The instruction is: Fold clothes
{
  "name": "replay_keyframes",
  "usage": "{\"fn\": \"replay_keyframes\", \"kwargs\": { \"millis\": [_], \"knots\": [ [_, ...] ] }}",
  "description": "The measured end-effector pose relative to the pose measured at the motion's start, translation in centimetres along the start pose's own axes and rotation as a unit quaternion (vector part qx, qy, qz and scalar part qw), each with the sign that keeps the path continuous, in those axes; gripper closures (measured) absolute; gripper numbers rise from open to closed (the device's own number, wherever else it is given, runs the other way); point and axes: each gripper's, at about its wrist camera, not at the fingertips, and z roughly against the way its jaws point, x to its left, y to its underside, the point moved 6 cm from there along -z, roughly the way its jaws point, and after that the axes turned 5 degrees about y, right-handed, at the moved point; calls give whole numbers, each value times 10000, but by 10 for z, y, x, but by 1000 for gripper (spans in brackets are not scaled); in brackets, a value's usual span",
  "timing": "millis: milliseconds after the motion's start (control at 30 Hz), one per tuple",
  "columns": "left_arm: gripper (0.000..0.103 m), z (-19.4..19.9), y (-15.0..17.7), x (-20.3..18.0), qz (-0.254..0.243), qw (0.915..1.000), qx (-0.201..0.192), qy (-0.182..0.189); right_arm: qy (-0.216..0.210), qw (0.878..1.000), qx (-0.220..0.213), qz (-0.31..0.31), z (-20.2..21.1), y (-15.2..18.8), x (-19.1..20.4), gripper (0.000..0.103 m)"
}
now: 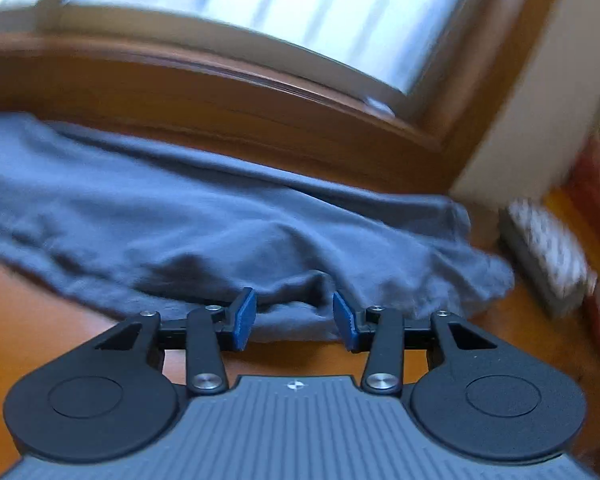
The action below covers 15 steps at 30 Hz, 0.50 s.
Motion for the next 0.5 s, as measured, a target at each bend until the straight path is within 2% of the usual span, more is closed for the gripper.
{"fn": "replay_keyframes", "kwargs": {
  "millis": [100, 233, 267, 300, 333, 433, 500],
  "knots": [
    [21, 0, -1, 0, 52, 9999, 63, -134, -241, 9980, 129, -577, -15, 2, -22, 61],
    [19, -1, -1, 2, 133, 9996, 132, -225, -387, 9986, 290, -206, -32, 3, -15, 70],
    [19, -1, 0, 3, 162, 9995, 148, -235, -455, 9981, 380, -166, -37, 3, -12, 88],
    [19, -2, 0, 5, 190, 9994, 164, -243, -516, 9975, 458, -130, -42, 3, -9, 96],
    [19, -2, 0, 6, 213, 9993, 182, -250, -460, 9982, 339, -160, -36, -2, -9, 96],
    [17, -2, 1, 9, 255, 9990, 230, -280, -179, 9981, -593, -66, 21, -26, -16, 96],
    [16, -2, 2, 11, 249, 9989, 238, -313, -322, 9971, -695, 31, 45, -20, -16, 96]
  ]
}}
